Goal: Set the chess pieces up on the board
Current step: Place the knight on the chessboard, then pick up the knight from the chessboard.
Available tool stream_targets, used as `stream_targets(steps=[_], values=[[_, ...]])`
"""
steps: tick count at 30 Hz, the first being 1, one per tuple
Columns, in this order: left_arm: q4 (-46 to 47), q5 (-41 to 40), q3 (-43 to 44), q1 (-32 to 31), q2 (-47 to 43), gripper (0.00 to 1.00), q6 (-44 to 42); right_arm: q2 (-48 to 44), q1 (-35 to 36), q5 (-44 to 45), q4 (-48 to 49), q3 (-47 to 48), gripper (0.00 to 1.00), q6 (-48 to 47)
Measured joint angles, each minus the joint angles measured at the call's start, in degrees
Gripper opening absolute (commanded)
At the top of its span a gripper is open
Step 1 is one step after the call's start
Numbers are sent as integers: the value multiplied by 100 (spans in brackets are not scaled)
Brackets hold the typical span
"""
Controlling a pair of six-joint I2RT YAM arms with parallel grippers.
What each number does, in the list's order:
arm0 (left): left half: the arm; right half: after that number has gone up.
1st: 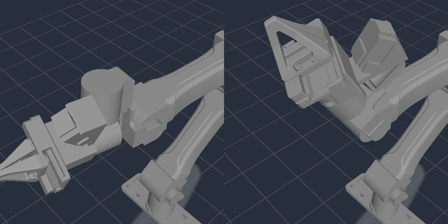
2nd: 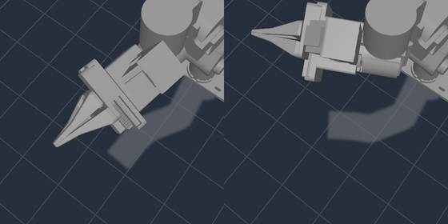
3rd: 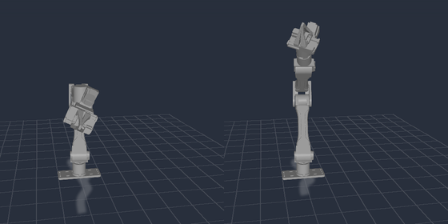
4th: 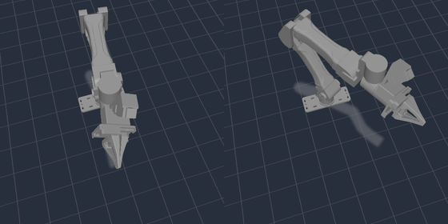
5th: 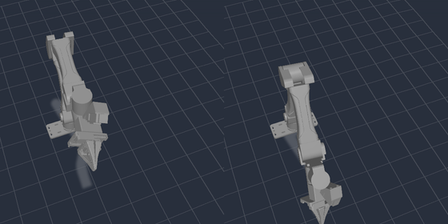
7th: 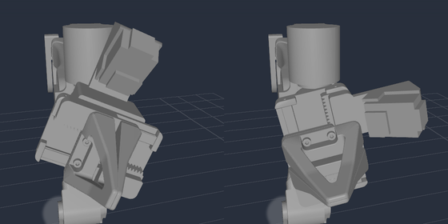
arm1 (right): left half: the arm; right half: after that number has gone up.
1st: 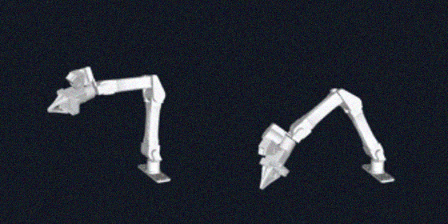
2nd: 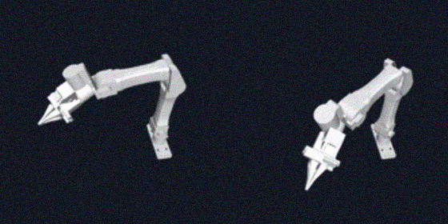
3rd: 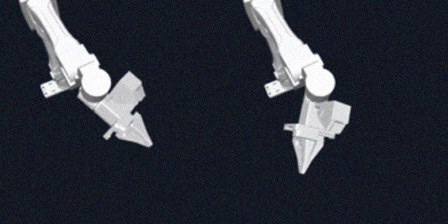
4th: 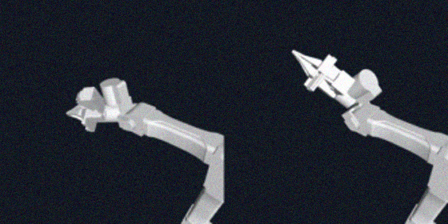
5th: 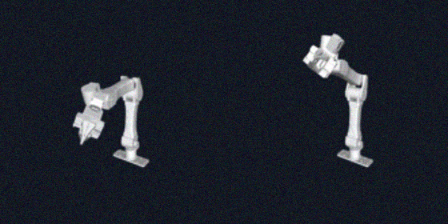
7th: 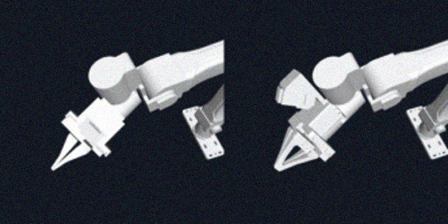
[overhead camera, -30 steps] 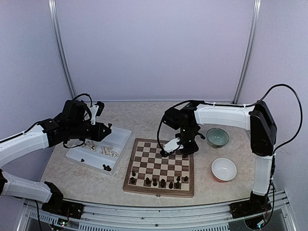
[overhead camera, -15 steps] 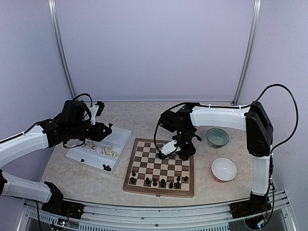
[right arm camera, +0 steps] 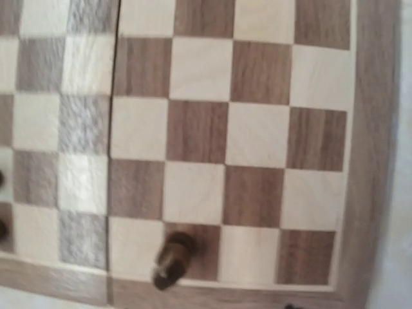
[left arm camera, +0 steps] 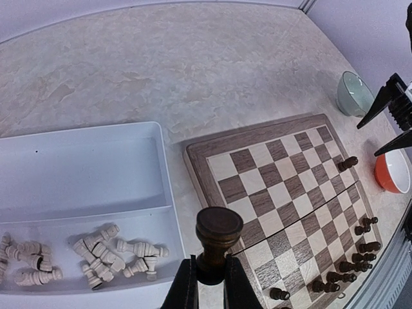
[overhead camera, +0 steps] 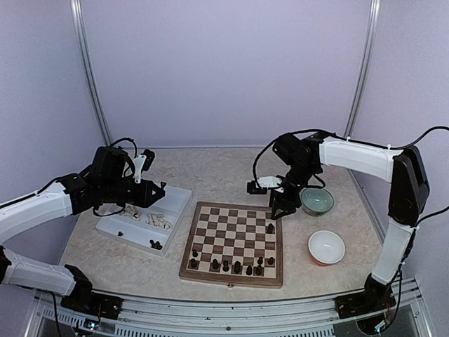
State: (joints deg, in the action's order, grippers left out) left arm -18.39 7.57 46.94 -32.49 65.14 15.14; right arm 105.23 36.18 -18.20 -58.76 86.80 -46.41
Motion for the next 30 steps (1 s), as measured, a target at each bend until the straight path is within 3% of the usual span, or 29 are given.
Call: stream_targets(steps=[8,22,30], values=[[15,109,0,2,142,4,0,-109,-24,-625,549,-590,51,739],[39,131,0,2,162,4,0,22,-24,-295,894,-713,49,1224],[39,151,0,2,201,4,0,96,-24,-118,898,-826,36,1318]])
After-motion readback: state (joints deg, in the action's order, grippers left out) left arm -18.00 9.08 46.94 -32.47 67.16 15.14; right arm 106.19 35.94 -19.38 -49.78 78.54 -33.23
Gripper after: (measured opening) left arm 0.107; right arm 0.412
